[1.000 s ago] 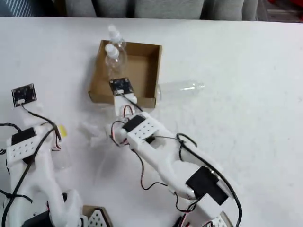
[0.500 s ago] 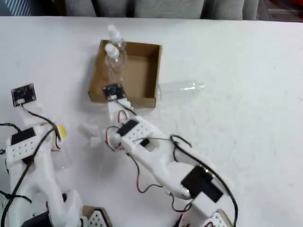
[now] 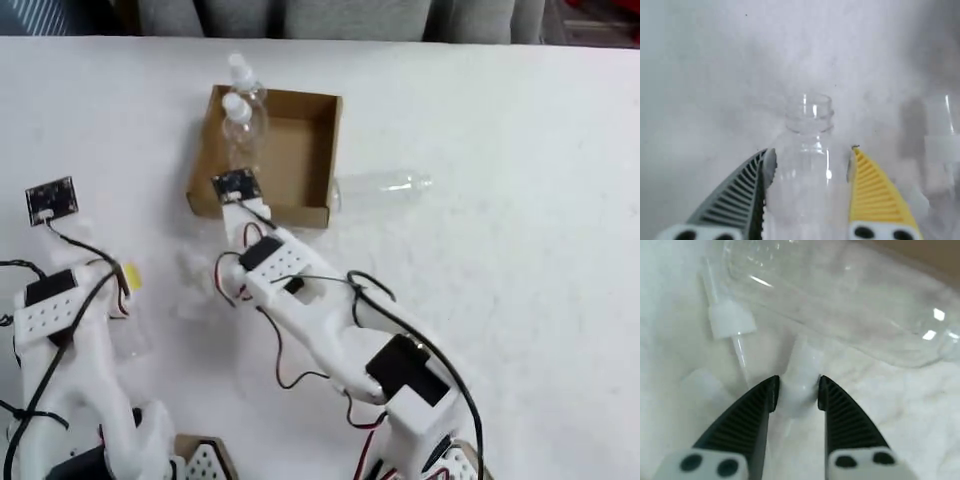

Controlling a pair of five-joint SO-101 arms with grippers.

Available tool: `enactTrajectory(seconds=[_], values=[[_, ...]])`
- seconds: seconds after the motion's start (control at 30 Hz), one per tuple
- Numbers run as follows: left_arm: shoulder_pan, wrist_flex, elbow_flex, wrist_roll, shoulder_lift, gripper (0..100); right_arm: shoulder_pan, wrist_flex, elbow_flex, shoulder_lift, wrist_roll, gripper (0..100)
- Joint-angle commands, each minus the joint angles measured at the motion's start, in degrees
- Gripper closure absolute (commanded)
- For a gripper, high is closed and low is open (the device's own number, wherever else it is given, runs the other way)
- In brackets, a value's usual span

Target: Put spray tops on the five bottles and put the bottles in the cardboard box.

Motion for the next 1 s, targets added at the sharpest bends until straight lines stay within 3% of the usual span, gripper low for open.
enactTrajectory(seconds=[0.0,0.1,0.27,0.43,0.67,0.97], values=[[0.48,-1.23,-0.26,-0.88,-0.22,98,2.51,5.49,-1.76,-4.26,3.25,98.2],[0.48,-2.46,-0.09,-0.88,-0.22,98,5.49,10.51,-1.76,-7.43,3.60,98.2],[0.48,-2.64,-0.09,-0.88,-0.22,98,12.26,20.18,-1.76,-12.62,12.04,98.2],[0.48,-2.55,-0.09,-0.88,-0.22,98,22.64,24.31,-1.58,-14.81,13.89,98.2],[0.40,-2.37,-0.09,-0.88,-0.22,98,34.15,24.22,4.13,-18.77,17.76,98.2],[0.57,-2.37,-0.09,-0.88,-0.22,98,43.82,12.53,18.29,-25.71,21.36,97.8]])
